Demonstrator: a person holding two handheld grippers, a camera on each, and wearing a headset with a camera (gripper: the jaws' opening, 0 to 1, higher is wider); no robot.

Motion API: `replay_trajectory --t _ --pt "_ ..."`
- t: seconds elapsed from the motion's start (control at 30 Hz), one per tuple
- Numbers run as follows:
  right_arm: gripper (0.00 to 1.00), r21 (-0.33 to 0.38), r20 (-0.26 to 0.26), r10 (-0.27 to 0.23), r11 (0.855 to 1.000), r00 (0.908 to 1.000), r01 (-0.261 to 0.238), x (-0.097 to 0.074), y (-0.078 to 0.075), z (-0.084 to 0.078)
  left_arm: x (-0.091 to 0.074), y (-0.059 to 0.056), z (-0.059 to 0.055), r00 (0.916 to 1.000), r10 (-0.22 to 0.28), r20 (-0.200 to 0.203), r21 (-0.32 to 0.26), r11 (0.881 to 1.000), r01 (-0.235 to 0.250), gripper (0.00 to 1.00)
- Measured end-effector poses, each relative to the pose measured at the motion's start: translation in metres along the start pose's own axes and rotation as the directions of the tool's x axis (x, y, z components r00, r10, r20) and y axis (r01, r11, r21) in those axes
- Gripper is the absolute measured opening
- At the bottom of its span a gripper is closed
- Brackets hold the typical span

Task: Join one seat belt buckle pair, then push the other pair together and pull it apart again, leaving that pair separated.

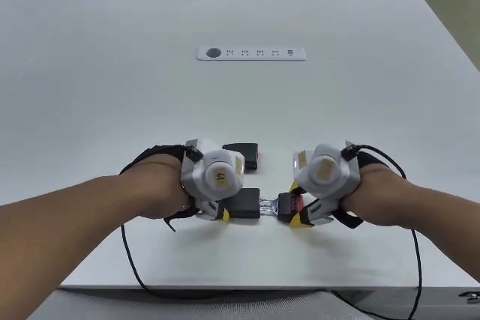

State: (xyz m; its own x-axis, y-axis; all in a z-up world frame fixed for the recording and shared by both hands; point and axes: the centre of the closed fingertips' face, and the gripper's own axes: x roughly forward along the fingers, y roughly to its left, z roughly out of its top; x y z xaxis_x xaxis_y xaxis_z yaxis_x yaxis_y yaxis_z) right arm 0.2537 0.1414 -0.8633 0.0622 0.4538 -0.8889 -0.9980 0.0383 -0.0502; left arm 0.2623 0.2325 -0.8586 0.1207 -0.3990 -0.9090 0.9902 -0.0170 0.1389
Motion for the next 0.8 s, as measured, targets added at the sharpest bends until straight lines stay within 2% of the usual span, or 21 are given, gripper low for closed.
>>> replay_trajectory --t 0.07,0.1,0.23,0.8 --pt "0.35 -0.001 0.006 -0.001 1.000 1.0000 0.001 0.001 0.000 0.003 0.000 0.000 0.000 1.0000 0.001 0.001 0.004 1.000 -0.001 0.31" --pt "0.35 -0.007 -0.019 -0.001 1.000 0.9998 0.001 0.000 0.000 0.001 0.000 0.000 0.000 1.0000 0.000 0.000 0.001 1.000 0.000 0.31" --pt "0.34 0.003 0.004 0.006 1.000 1.0000 -0.006 0.001 -0.001 0.004 0.000 0.001 0.000 1.0000 -0.004 0.006 0.002 1.000 0.004 0.31" --pt "0.33 -0.013 0.006 0.018 1.000 0.9998 -0.018 0.006 -0.003 0.012 0.000 0.000 0.001 0.9998 -0.020 0.006 0.013 1.000 0.020 0.30"
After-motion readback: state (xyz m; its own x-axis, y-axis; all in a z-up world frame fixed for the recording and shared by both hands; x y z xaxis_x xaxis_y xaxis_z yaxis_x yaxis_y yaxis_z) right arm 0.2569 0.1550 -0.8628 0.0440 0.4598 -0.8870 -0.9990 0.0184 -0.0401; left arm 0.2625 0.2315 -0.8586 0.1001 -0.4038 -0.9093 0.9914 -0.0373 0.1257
